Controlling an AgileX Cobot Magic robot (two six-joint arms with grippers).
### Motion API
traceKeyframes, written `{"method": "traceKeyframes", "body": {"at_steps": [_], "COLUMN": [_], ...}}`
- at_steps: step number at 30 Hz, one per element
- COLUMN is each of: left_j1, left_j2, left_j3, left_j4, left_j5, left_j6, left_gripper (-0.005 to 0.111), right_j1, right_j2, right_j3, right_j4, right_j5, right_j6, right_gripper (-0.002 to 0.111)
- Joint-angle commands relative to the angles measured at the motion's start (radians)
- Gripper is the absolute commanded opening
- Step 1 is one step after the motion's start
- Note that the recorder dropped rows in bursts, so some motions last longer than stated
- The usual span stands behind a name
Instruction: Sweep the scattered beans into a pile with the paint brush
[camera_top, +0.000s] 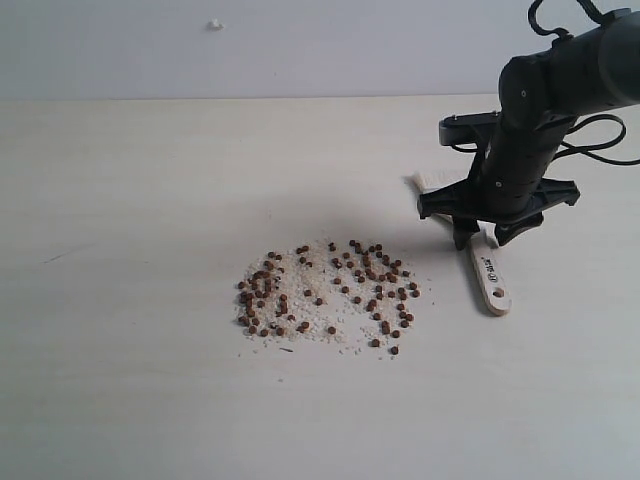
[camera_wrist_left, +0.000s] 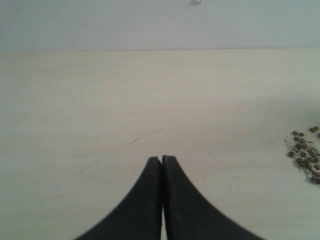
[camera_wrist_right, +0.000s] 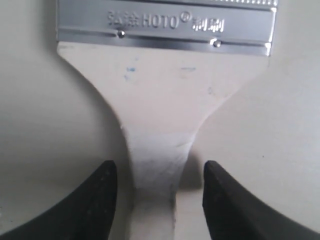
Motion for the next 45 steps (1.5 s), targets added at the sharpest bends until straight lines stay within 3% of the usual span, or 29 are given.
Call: {"method": "traceKeyframes", "body": {"at_steps": [1, 22, 25, 29, 41, 45], "left_j1": [0.003, 0.003, 0.003, 0.003, 0.003, 0.003], "left_j2": [-0.007, -0.007, -0.007, -0.007, -0.007, -0.007], "left_j3": [0.003, 0.003, 0.003, 0.003, 0.003, 0.003], "left_j4": [0.004, 0.004, 0.004, 0.004, 0.004, 0.004], "left_j5": [-0.009, -0.009, -0.009, -0.009, -0.009, -0.009], "left_j6": [0.002, 0.002, 0.002, 0.002, 0.002, 0.002], "left_gripper": [0.0, 0.0, 0.0, 0.0, 0.0, 0.0], "right_j1": [0.003, 0.003, 0.003, 0.003, 0.003, 0.003], "right_j2": [-0.003, -0.003, -0.003, -0.003, -0.103, -0.182], "right_j3": [-0.006, -0.006, -0.006, -0.006, -0.006, -0.006], "right_j4": [-0.001, 0.062, 0.06, 0.029, -0.061, -0.057], "right_j5": [-0.006, 0.002, 0.002, 0.002, 0.006, 0.092], "right_j6": [-0.022, -0.052, -0.052, -0.052, -0.055, -0.194], "right_gripper": [0.049, 0.038, 0.027, 0.0, 0.0, 0.0]}}
